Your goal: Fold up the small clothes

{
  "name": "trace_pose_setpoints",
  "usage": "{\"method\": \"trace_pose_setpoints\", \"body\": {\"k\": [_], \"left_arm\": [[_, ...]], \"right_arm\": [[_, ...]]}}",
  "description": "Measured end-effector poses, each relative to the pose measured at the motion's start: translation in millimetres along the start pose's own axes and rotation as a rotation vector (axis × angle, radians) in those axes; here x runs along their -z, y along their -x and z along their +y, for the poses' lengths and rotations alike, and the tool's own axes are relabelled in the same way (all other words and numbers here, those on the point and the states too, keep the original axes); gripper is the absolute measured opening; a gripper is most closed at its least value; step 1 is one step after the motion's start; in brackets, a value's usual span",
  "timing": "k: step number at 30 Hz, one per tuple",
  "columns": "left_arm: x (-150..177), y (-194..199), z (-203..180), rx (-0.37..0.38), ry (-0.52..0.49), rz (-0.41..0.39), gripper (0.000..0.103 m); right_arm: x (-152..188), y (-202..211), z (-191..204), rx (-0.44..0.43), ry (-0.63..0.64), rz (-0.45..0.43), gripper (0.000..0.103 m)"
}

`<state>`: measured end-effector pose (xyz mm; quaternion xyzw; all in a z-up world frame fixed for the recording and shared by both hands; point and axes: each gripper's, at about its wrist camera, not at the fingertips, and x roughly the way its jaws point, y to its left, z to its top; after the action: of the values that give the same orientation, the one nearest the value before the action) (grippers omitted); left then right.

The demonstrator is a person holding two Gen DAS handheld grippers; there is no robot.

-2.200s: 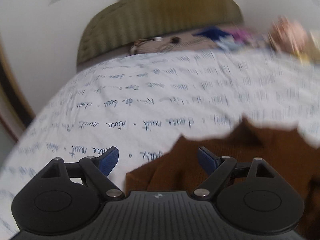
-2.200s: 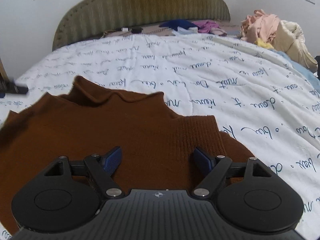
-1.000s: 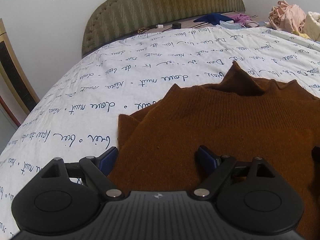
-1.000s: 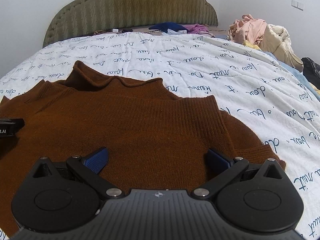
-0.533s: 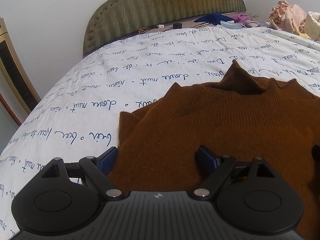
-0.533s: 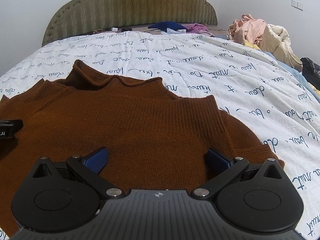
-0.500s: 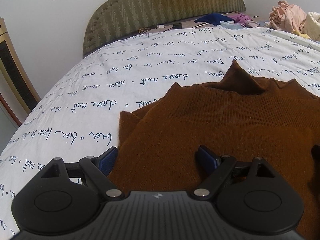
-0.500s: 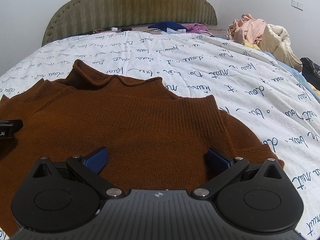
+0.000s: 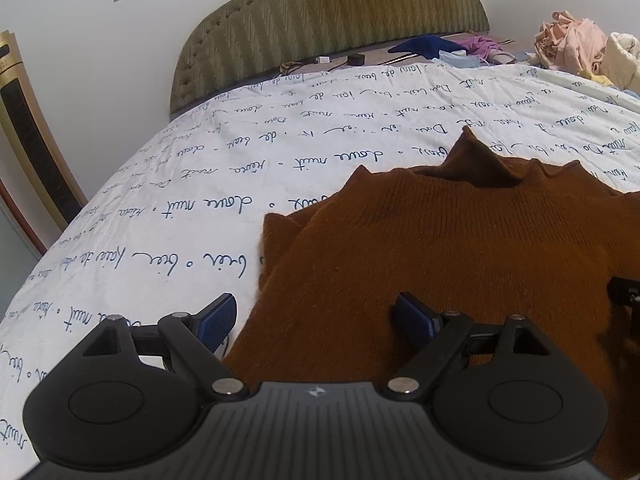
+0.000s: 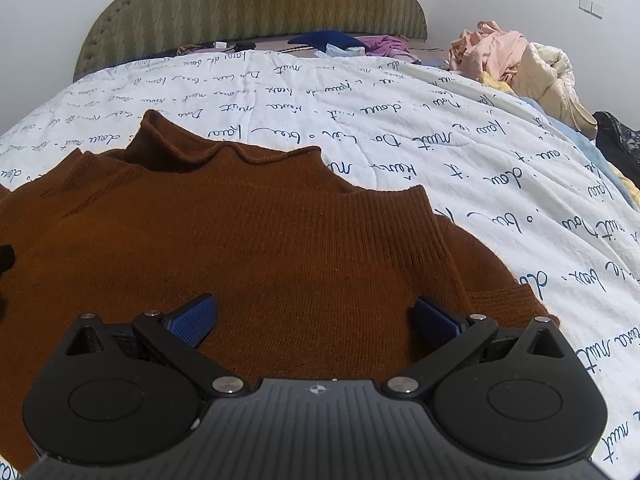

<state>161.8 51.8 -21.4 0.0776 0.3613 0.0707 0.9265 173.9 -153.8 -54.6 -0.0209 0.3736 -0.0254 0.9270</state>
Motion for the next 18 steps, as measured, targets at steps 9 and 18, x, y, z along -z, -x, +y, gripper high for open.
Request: {"method": "trace_pose_setpoints", "body": {"k": [9, 18], "left_arm": [[2.7, 6.6, 3.6, 0.01, -0.004, -0.003, 0.087], [-0.6, 13.0, 16.3, 0.038, -0.043, -0.011, 0.087]], "right_arm": [[0.0, -0.3, 0.4, 0.003, -0.003, 0.001, 0.103], [-0.2, 0.1, 0.7, 0.005, 0.001, -0.001, 0.103]]}}
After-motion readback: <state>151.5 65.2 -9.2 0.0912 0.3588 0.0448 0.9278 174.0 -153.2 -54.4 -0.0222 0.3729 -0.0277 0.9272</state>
